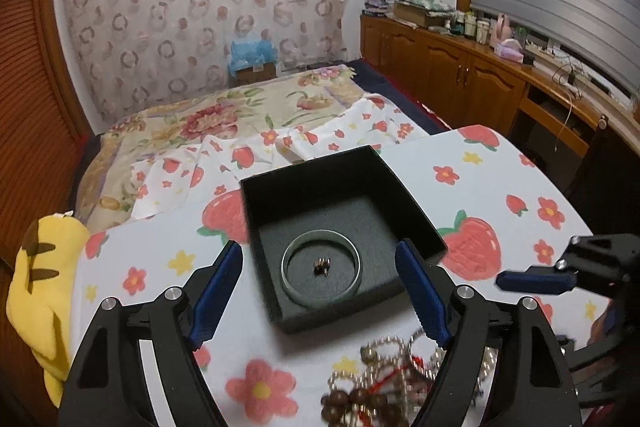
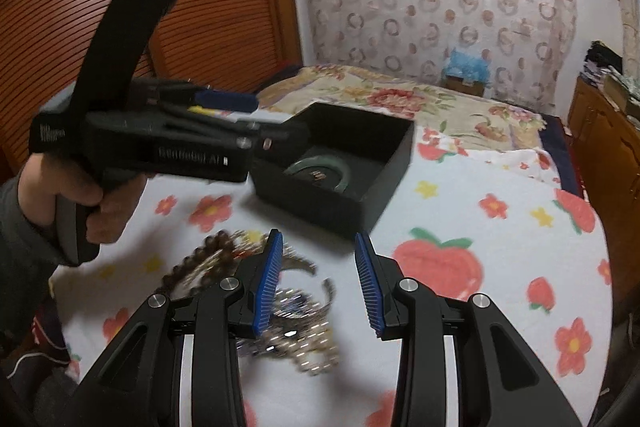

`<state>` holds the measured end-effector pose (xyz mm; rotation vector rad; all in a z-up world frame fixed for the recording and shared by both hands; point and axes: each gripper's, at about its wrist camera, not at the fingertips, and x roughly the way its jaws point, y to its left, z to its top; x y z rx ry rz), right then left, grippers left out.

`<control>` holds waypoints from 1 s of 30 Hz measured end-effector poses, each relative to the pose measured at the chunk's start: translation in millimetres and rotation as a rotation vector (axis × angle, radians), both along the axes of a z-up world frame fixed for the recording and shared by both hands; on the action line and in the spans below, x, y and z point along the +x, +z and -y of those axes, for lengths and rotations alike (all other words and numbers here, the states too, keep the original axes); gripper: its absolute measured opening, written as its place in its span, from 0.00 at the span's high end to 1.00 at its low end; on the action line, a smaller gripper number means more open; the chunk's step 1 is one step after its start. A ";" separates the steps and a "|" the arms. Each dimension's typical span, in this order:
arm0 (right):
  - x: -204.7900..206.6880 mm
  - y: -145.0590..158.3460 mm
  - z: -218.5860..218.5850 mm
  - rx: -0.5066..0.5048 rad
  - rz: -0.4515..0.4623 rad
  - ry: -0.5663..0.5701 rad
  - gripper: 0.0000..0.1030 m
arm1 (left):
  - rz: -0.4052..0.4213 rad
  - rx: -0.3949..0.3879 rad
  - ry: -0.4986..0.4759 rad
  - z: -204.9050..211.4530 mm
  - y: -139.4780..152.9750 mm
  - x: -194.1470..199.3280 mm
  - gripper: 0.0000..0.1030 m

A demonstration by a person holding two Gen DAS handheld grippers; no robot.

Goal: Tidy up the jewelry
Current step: 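Grasp a silver bangle with the right tool while the left tool grasps the wooden bead bracelet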

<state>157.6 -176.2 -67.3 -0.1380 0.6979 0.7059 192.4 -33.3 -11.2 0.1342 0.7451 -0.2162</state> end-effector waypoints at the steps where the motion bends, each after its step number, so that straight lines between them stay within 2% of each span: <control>1: -3.0 -1.0 -2.7 0.000 -0.005 0.012 0.61 | 0.008 -0.006 0.002 -3.4 1.1 -7.7 0.27; 3: -7.3 -3.6 -8.2 -0.007 -0.014 0.035 0.67 | 0.016 -0.021 0.006 -9.5 1.1 -19.6 0.27; 9: -10.6 -8.8 -25.3 -0.043 -0.039 0.081 0.72 | 0.006 -0.051 0.011 -27.1 -10.5 -52.0 0.26; 23: -2.6 -20.0 -48.6 -0.153 -0.103 0.121 0.80 | -0.079 -0.097 0.023 -44.2 -54.7 -95.7 0.27; 30: -3.1 -19.2 -46.4 -0.164 -0.091 0.129 0.95 | -0.094 -0.085 -0.003 -39.5 -63.1 -102.2 0.27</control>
